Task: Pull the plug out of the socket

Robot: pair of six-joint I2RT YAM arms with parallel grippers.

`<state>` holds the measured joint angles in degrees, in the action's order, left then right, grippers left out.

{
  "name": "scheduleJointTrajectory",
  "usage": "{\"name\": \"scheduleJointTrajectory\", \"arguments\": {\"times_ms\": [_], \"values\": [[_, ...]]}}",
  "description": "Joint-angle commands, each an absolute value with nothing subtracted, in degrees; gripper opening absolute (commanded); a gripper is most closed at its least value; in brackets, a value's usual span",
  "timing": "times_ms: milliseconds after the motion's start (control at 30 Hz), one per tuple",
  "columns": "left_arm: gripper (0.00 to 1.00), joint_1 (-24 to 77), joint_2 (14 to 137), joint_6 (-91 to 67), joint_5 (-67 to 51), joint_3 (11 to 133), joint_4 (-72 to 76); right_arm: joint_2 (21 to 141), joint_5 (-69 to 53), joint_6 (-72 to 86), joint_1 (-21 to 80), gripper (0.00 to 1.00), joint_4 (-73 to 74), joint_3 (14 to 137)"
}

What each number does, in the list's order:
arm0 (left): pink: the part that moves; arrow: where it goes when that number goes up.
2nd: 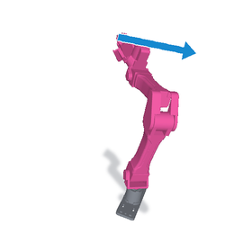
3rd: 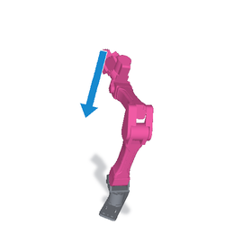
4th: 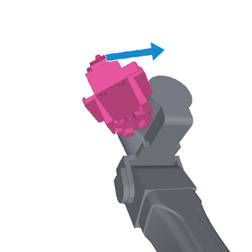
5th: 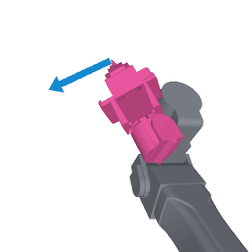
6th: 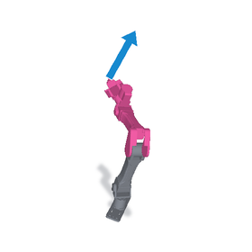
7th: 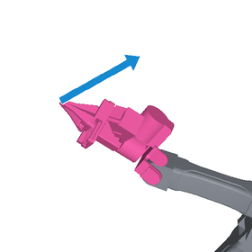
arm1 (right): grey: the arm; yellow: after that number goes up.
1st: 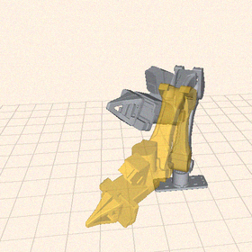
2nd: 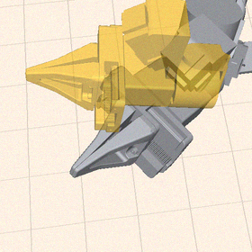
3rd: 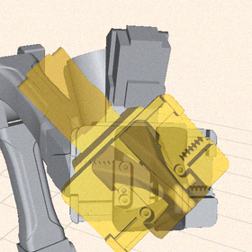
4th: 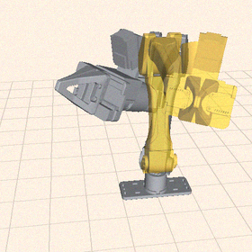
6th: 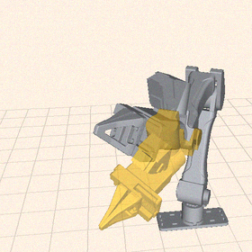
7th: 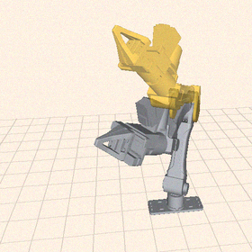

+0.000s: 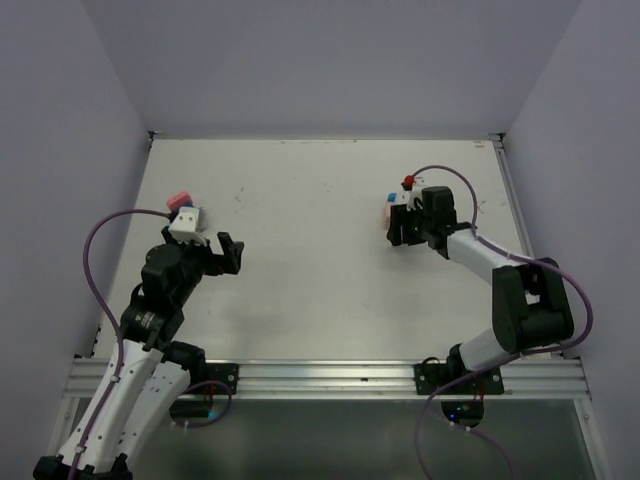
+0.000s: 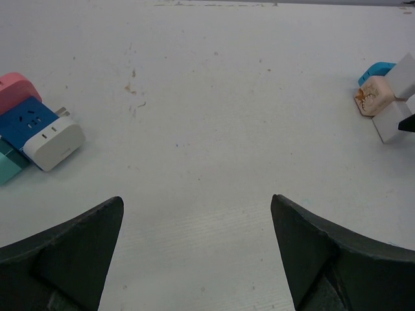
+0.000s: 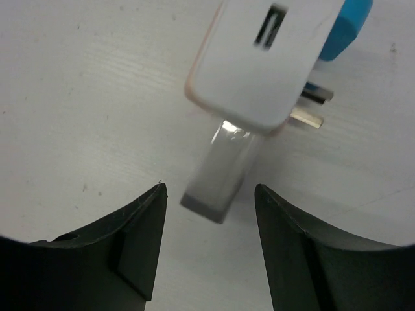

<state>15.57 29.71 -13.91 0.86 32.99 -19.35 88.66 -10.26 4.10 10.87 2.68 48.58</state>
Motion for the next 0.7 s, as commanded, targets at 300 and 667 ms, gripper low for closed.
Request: {"name": "scheduleJointTrajectory", "arguments": {"times_ms": [300,667], "values": [[0.99,16.0,31.46,-13.1,0.35,33.31,-16.61,65.14,-1.68,13.0,17.31,0.63,6.76,40.69],[1.0,15.91,32.25,-13.18,0.35,33.4,-16.61,69.34,9.74,29.88,21.0,0.73,6.68,42.18]]}}
